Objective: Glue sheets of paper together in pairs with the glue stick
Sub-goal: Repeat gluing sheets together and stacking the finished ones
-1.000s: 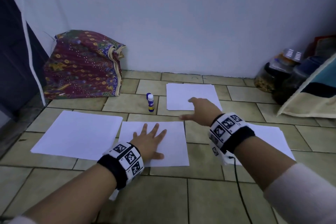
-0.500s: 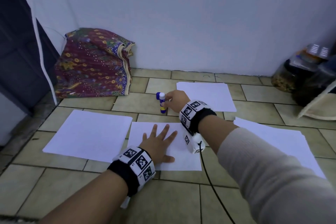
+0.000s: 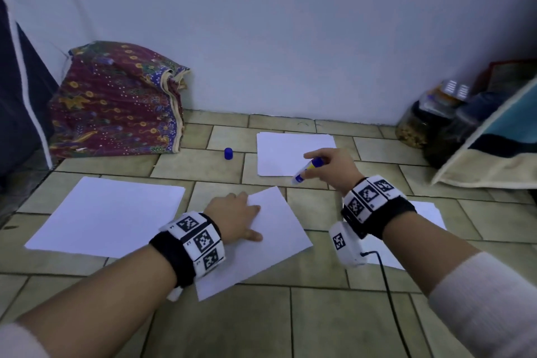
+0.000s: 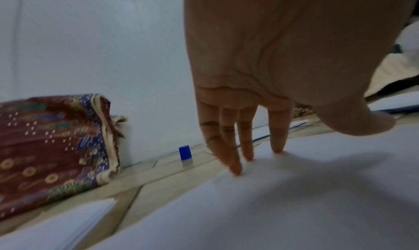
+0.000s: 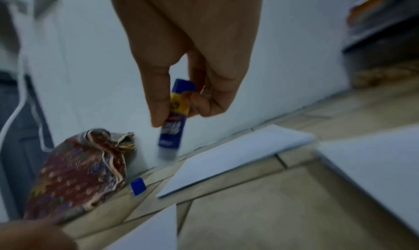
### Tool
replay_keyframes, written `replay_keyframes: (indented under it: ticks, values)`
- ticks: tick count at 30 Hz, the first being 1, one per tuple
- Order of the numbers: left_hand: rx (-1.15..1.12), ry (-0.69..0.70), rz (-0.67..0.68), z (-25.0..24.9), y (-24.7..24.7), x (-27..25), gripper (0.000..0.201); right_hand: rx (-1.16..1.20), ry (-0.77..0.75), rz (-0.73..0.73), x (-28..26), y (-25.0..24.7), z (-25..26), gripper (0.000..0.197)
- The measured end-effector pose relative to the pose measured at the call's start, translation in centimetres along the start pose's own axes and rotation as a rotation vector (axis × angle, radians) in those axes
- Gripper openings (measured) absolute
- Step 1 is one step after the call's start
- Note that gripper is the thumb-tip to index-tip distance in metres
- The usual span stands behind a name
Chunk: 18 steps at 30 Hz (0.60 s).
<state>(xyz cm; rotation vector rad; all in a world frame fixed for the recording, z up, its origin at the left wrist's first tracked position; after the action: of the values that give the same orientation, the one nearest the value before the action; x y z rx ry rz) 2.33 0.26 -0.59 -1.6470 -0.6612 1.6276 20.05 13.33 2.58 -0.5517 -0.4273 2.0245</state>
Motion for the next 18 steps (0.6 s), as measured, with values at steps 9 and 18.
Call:
replay_keyframes:
  ticks: [9,18]
  values:
    - [-0.166,0.005,-0.150,-0.1,-0.9,2.6,0.082,-0.054,-0.076,0.008,0.2,3.5,0.1,0.020]
    - [-0.127,-0.051,-0.113,-0.1,-0.8,3.2,0.085,-0.448,-0.131,0.130,2.4,7.4,1.2,0.022]
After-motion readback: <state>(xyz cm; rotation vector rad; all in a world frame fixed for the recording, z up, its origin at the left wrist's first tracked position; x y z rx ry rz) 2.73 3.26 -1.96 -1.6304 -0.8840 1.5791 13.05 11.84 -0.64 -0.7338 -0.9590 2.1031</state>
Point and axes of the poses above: each hand's wrist, its own x-axis towards the middle knuckle, its own y-axis out of the palm, z = x × y, the point moved 2 cm from there along x, towards the middle knuckle, and after that the axes turned 10 degrees about z, right-handed, at the moved point
